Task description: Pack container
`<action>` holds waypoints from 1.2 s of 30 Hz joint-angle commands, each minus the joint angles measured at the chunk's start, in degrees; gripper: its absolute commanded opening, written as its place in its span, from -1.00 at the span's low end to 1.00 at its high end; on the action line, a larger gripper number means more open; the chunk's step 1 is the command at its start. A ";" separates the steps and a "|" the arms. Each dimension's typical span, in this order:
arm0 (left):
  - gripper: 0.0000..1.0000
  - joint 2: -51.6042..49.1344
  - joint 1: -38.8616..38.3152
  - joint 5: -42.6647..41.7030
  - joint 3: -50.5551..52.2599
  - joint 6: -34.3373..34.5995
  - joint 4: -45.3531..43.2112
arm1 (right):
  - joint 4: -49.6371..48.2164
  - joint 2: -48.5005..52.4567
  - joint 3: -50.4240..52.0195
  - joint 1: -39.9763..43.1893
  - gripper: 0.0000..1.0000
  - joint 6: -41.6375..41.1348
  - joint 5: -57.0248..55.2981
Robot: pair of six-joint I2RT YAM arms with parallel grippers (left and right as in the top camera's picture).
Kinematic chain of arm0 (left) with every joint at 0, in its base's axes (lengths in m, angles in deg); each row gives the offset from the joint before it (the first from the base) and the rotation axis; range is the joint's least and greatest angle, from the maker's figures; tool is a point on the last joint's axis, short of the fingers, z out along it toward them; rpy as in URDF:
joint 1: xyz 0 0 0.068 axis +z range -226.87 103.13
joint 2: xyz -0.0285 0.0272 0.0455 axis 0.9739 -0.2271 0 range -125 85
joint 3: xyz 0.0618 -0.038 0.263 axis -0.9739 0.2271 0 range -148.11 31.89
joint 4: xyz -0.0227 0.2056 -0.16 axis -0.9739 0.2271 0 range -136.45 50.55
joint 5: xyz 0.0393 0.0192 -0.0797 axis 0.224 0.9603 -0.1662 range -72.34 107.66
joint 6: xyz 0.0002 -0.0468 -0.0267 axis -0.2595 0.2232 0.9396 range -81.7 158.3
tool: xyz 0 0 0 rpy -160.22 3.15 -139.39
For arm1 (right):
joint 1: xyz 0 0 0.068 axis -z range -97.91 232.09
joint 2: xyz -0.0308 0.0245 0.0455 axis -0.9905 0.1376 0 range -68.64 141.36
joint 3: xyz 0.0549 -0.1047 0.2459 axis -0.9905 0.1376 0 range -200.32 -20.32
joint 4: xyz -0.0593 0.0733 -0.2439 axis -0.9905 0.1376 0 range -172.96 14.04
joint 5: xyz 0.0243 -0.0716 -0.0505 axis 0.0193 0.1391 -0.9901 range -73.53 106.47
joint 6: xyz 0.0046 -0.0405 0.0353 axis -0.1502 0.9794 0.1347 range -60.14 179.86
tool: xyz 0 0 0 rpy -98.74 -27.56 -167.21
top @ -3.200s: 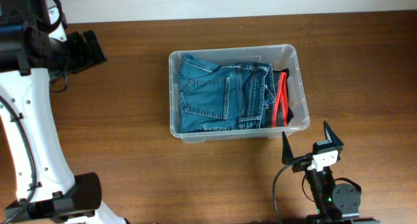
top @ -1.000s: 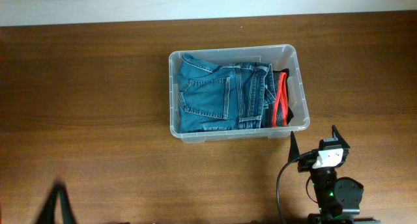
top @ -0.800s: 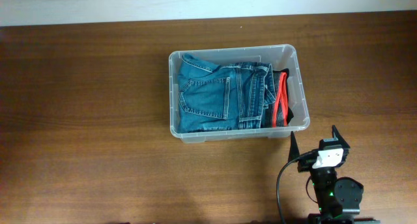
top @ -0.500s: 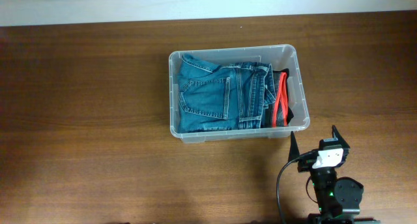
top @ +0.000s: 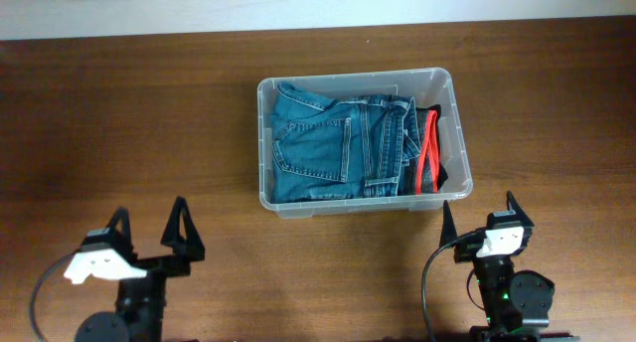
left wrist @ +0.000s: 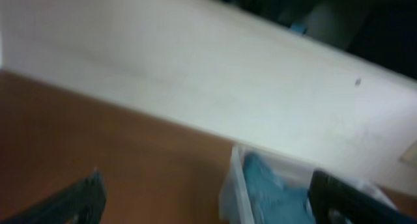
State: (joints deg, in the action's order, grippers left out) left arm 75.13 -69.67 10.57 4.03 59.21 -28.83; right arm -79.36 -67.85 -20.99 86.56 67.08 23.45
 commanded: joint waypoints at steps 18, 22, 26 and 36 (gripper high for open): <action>0.99 9.22 -5.25 1.09 24.41 -15.91 -20.61 | 0.13 -0.59 0.35 0.48 0.97 -0.59 0.26; 0.99 9.55 -5.25 4.09 25.64 -16.72 -19.61 | 0.13 -0.59 0.35 0.48 0.97 -0.59 0.26; 0.99 9.55 -5.25 7.50 25.75 -16.72 -16.33 | 0.13 -0.59 0.35 0.48 0.97 -0.59 0.26; 0.99 9.55 -6.12 8.79 25.94 -24.61 -10.12 | 0.15 -0.59 0.35 0.48 0.97 -0.59 0.26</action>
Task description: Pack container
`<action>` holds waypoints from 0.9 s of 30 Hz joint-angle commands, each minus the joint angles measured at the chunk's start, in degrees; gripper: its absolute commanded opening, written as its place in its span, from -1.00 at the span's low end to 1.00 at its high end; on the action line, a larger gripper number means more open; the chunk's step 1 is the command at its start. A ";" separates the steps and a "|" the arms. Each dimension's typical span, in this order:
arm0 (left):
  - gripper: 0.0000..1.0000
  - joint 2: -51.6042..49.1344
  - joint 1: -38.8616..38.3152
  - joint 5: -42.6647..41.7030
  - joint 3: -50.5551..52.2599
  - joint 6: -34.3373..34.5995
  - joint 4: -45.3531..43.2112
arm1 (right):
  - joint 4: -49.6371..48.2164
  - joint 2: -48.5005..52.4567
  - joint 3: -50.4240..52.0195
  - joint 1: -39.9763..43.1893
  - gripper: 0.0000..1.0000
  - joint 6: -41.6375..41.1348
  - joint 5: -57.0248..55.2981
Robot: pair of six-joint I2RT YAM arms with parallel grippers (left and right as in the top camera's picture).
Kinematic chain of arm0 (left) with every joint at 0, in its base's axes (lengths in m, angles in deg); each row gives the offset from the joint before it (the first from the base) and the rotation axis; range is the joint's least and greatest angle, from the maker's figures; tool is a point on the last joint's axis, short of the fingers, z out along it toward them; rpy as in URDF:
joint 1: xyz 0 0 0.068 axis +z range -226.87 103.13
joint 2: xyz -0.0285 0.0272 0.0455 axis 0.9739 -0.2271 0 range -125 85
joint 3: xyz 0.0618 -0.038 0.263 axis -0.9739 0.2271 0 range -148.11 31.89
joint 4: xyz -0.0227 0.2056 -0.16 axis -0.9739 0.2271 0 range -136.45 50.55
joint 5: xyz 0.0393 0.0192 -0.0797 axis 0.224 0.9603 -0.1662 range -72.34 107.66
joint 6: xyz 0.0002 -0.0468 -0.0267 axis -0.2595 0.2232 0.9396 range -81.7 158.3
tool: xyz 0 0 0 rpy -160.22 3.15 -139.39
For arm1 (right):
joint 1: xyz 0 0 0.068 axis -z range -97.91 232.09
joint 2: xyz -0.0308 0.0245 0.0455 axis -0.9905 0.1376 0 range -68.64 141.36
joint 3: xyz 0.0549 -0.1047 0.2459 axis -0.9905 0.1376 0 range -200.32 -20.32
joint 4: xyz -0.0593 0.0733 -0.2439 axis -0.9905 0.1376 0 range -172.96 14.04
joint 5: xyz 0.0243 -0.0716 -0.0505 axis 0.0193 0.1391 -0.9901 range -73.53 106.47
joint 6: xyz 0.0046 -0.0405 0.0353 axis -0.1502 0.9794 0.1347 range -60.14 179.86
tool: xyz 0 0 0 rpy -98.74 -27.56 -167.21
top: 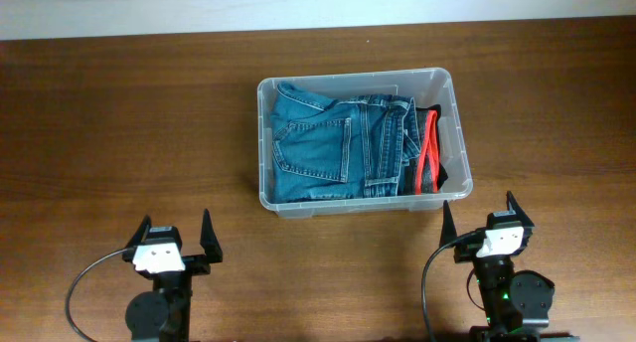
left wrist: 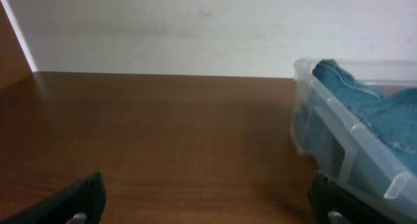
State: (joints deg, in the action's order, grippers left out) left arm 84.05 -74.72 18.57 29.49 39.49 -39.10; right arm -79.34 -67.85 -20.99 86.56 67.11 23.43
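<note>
A clear plastic container (top: 449, 93) stands at the middle of the table, holding folded blue jeans (top: 333, 143) and a black garment with a red band (top: 429, 153) on its right side. My left gripper (top: 175, 230) sits near the front edge at the left, open and empty, pointing towards the back wall. In the left wrist view the container (left wrist: 339, 152) with jeans (left wrist: 384, 110) is at the right, and the left gripper (left wrist: 208, 201) spreads wide over bare wood. My right gripper (top: 479, 215) rests open below the container's front right corner.
The brown wooden table (top: 119, 123) runs back to a white wall (top: 298, 4). Black cables loop beside both arm bases at the front edge.
My left gripper has turned from pointing right to pointing at the back wall and sits a little further right. Its wrist view has levelled. The right arm and the container stand as before.
</note>
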 commanded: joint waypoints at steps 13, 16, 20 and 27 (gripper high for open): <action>0.99 0.63 -3.98 1.97 0.48 -6.34 0.13 | 0.13 -0.59 0.35 0.48 0.97 -0.61 0.28; 0.99 0.63 -3.98 4.04 0.48 -3.26 -0.02 | 0.11 -0.59 0.35 0.48 0.97 -0.61 0.28; 0.99 0.63 -3.98 4.33 0.48 -1.38 -0.09 | 0.11 -0.59 0.35 0.48 0.97 -0.61 0.28; 0.99 0.61 -3.98 4.31 0.48 -1.40 -0.09 | 0.11 -0.59 0.35 0.48 0.97 -0.61 0.28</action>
